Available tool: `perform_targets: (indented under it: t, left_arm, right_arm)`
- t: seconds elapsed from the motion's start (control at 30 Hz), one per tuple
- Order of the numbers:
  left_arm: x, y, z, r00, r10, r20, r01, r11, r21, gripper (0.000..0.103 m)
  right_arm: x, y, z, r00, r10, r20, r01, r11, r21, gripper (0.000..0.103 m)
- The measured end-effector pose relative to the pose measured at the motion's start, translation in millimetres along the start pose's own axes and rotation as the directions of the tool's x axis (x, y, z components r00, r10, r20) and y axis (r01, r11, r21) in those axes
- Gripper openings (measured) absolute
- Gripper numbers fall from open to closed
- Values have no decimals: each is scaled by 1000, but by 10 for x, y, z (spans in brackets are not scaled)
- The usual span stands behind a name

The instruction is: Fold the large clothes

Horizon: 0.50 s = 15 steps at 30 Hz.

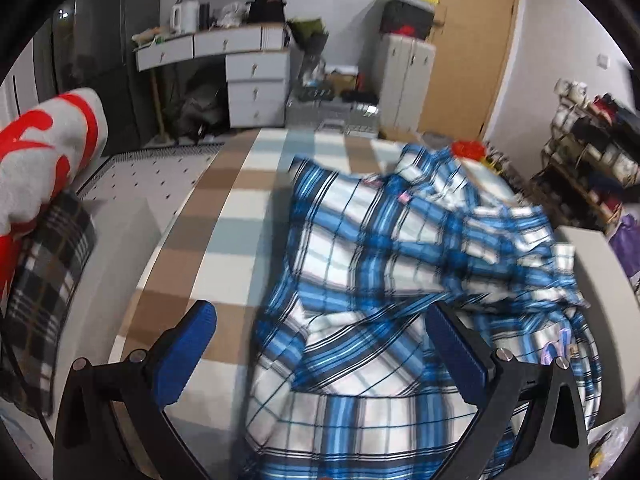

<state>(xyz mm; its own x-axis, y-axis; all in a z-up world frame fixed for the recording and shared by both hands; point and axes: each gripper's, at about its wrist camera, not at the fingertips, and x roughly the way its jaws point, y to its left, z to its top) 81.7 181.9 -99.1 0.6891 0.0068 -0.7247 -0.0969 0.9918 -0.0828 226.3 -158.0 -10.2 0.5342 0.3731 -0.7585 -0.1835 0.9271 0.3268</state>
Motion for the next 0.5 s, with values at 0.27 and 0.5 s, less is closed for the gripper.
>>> perform_targets:
  t: [0.27, 0.5]
  left_arm:
    - [195, 58, -11, 998, 17, -61, -14, 998, 55, 102]
    - [293, 182, -8, 996, 8, -90, -1, 998, 69, 102]
  right_arm:
    - [1772, -174, 964, 945, -132, -301, 156, 986, 57, 103]
    - [2601, -226, 1292, 887, -300, -350, 314, 949, -16, 100]
